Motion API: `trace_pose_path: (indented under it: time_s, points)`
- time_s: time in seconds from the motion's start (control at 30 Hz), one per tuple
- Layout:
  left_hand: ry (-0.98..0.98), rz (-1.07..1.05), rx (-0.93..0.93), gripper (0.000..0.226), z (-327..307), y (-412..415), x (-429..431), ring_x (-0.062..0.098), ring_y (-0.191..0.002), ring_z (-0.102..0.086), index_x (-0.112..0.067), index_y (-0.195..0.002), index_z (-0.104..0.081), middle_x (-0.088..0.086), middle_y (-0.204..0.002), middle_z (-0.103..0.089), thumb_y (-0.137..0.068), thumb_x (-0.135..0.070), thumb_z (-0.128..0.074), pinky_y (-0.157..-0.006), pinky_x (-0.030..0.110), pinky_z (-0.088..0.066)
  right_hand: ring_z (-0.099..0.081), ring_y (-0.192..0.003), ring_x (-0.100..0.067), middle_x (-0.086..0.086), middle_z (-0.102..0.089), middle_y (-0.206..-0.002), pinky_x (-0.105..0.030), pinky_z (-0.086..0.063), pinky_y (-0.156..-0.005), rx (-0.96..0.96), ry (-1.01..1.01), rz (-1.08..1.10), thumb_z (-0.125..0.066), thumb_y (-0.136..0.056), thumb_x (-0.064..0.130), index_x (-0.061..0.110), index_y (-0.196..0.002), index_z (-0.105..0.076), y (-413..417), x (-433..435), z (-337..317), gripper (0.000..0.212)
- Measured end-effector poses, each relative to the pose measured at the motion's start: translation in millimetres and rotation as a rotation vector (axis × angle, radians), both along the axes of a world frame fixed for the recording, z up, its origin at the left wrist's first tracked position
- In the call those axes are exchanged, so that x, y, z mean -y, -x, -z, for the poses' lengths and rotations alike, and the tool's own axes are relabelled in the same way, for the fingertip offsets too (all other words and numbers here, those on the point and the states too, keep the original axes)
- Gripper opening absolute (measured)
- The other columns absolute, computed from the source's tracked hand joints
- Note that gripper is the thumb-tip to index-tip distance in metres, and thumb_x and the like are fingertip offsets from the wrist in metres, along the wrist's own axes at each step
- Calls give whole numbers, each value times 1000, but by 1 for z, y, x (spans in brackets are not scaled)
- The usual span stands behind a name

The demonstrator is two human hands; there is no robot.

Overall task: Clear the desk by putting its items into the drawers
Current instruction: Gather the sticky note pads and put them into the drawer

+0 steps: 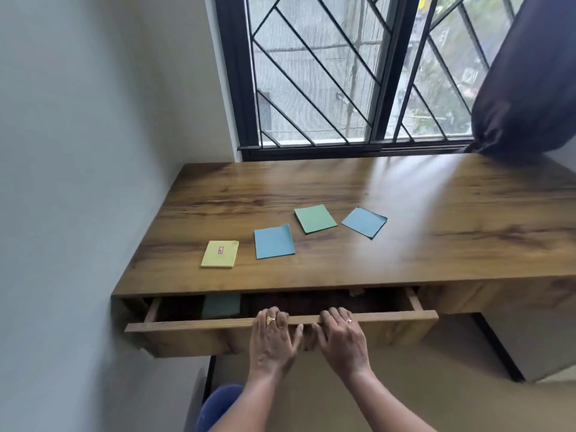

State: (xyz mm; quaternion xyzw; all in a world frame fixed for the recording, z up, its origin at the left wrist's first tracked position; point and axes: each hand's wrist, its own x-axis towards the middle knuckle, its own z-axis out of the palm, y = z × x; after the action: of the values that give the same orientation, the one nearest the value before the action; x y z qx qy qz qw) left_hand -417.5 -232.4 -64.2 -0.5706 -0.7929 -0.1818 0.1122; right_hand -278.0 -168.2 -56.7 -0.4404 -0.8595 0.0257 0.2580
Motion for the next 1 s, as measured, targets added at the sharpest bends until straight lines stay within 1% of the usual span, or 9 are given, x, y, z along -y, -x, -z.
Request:
trace_pose_path:
  time_s: [0.13,0.23,0.37,0.43,0.53,0.63,0.73,0.87,1.0]
  points:
    - [-9,-35,-7,39,-5,-15,25,19,-64,-58,-17,-68,-61,2,-69,-58,-80,-48,-39,-70,31,-42,-57,-54,-10,7,-59,-54,-20,-41,-60,-27,116,63,-49,-78,39,21,-54,-61,-16,21,-13,33]
    - [-18,-104,8,36,-10,-30,45,18,-56,-56,-17,-62,-58,2,-62,-57,-83,-38,-38,-57,30,-48,-57,-41,-12,2,-59,-43,-19,-42,-44,49,250,114,-60,-70,40,21,-44,-58,-23,41,-16,32]
    - [5,-158,24,32,-14,-52,79,20,-52,-55,-16,-59,-58,4,-57,-56,-79,-31,-39,-51,32,-50,-56,-37,-10,0,-58,-40,-15,-40,-39,96,301,110,-67,-58,35,20,-40,-56,-36,76,-21,26]
    - [17,-165,39,31,-15,-63,101,18,-50,-55,-17,-58,-58,3,-55,-56,-77,-31,-38,-50,31,-50,-65,-51,-10,-1,-66,-53,-18,-46,-50,93,340,124,-67,-71,33,20,-52,-66,-46,96,-29,23]
    - [107,-129,128,31,-18,-80,131,14,-49,-54,-18,-57,-58,0,-54,-56,-77,-32,-39,-48,26,-50,-67,-91,-17,-2,-73,-95,-26,-48,-76,107,398,168,-48,-93,36,19,-93,-71,-58,123,-33,29]
    - [169,-118,153,20,-23,-94,154,9,-48,-53,-18,-57,-59,0,-52,-55,-69,-34,-61,-48,22,-50,-64,-91,-15,0,-71,-103,-22,-45,-77,94,455,139,-44,-95,35,18,-101,-69,-67,147,-41,31]
    - [200,-122,201,16,-26,-103,171,7,-57,-56,-18,-67,-66,-3,-61,-61,-71,-33,-71,-57,19,-51,-59,-81,-12,-2,-69,-101,-16,-38,-66,99,533,124,-44,-96,30,15,-101,-68,-74,162,-46,29]
    - [90,-129,237,30,-32,-113,188,9,-97,-56,-20,-111,-59,-3,-105,-63,-98,-35,-38,-90,19,-45,-62,-86,-18,-6,-69,-101,-21,-42,-67,117,640,150,-44,-94,25,12,-100,-68,-81,174,-54,28]
    - [85,-122,235,32,-35,-121,203,8,-101,-54,-20,-116,-58,-3,-110,-62,-99,-35,-35,-94,19,-43,-57,-80,-17,-5,-68,-102,-20,-37,-58,177,681,137,-44,-95,24,10,-101,-67,-87,188,-61,27]
